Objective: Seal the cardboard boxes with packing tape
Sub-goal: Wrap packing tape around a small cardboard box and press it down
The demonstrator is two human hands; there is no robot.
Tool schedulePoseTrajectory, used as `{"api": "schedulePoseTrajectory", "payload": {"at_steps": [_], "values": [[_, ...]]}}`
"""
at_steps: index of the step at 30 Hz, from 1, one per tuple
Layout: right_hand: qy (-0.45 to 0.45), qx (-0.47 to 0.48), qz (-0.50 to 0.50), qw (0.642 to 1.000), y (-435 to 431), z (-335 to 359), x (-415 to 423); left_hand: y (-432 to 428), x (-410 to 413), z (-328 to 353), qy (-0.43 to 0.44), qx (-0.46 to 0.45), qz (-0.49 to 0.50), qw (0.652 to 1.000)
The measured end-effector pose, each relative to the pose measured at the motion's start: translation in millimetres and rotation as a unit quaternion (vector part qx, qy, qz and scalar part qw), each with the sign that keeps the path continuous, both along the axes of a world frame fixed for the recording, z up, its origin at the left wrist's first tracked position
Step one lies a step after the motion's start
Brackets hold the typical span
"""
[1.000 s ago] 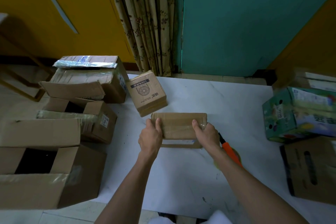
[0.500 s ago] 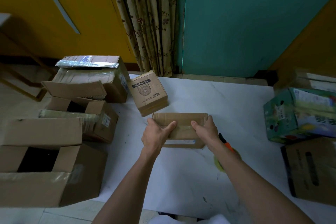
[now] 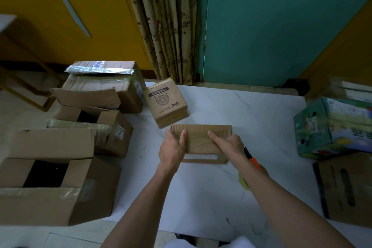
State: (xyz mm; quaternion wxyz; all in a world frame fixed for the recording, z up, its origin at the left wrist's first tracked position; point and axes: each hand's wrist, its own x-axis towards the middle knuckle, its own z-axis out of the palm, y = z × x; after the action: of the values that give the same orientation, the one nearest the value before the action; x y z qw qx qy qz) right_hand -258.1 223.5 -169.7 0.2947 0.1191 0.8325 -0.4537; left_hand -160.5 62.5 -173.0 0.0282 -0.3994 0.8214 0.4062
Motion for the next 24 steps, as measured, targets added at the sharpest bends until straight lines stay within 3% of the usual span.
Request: {"api": "schedulePoseTrajectory", "payload": {"at_steps": [11, 14, 19, 24], "values": [[0.104, 0.169, 0.072, 0.977, 4, -2, 9, 3, -1, 7, -0.015, -0.018, 0.013, 1.000], [0.089, 0.174, 0.070, 0.978, 2, -1, 8, 11, -3, 8, -0.048, -0.083, -0.012, 0.995], [0.091, 0.170, 0.052, 0.980, -1, -2, 10, 27, -8, 8, -0.075, -0.091, -0.012, 0.993], [0.100, 0.140, 0.044, 0.984, -2, -6, 7, 19, -13, -1, -0.034, -0.093, 0.041, 0.994]]}}
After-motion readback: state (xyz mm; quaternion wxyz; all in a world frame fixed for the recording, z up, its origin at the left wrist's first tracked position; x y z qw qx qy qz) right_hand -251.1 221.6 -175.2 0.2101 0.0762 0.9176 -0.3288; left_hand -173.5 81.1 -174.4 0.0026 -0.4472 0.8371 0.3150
